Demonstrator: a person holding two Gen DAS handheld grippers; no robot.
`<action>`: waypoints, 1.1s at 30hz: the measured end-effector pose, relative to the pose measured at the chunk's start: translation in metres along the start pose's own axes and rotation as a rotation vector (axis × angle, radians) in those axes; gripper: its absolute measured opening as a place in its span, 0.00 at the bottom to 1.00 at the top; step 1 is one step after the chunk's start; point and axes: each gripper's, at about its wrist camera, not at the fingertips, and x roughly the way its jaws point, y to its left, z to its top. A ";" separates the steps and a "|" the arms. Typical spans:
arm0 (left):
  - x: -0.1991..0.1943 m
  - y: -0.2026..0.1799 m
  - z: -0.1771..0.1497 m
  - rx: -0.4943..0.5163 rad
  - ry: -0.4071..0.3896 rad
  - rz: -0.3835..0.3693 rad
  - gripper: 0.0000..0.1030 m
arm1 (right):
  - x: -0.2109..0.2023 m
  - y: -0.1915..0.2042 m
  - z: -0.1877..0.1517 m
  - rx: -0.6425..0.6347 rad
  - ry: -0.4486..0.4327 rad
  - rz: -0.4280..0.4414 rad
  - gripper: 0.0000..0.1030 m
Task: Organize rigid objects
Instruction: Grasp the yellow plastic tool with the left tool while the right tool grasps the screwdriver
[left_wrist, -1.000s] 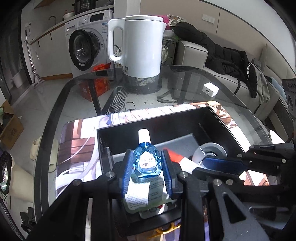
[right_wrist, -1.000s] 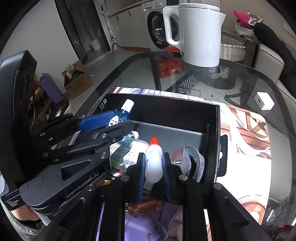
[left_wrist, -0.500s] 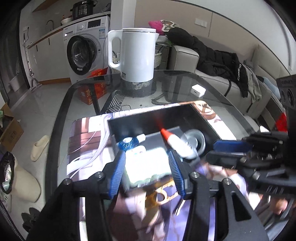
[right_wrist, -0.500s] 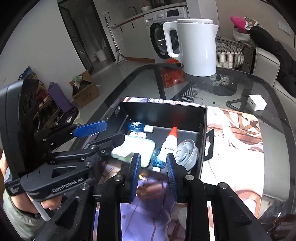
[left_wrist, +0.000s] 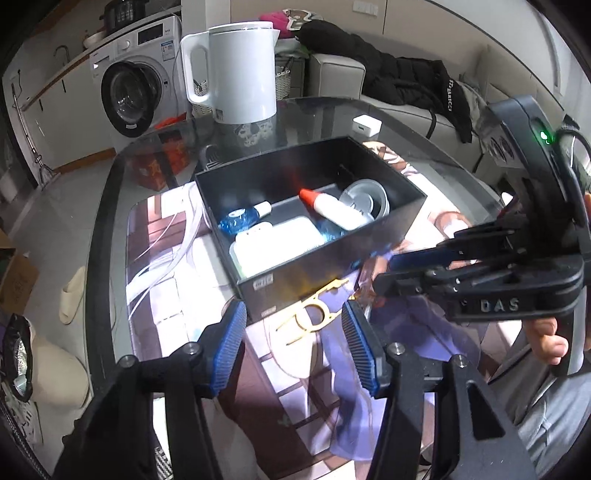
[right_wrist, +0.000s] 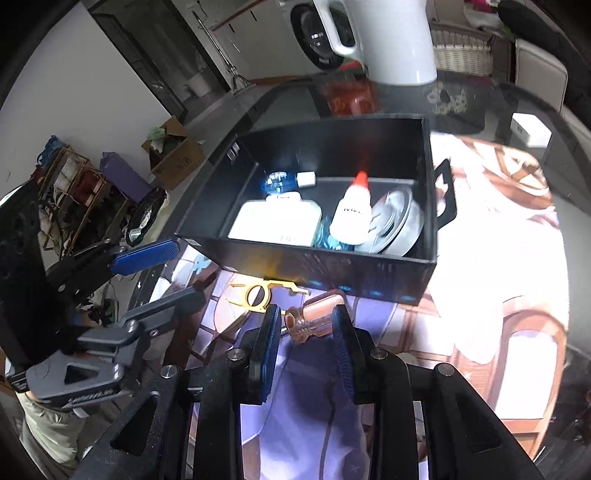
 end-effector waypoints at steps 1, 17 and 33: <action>0.001 0.000 -0.002 0.002 0.006 0.005 0.53 | 0.005 0.000 0.000 0.007 0.010 -0.005 0.30; 0.039 -0.021 -0.014 0.114 0.114 0.030 0.53 | 0.031 0.010 0.002 -0.042 0.058 -0.116 0.27; 0.040 -0.048 -0.026 0.174 0.200 -0.113 0.51 | 0.019 -0.016 -0.009 -0.020 0.061 -0.084 0.27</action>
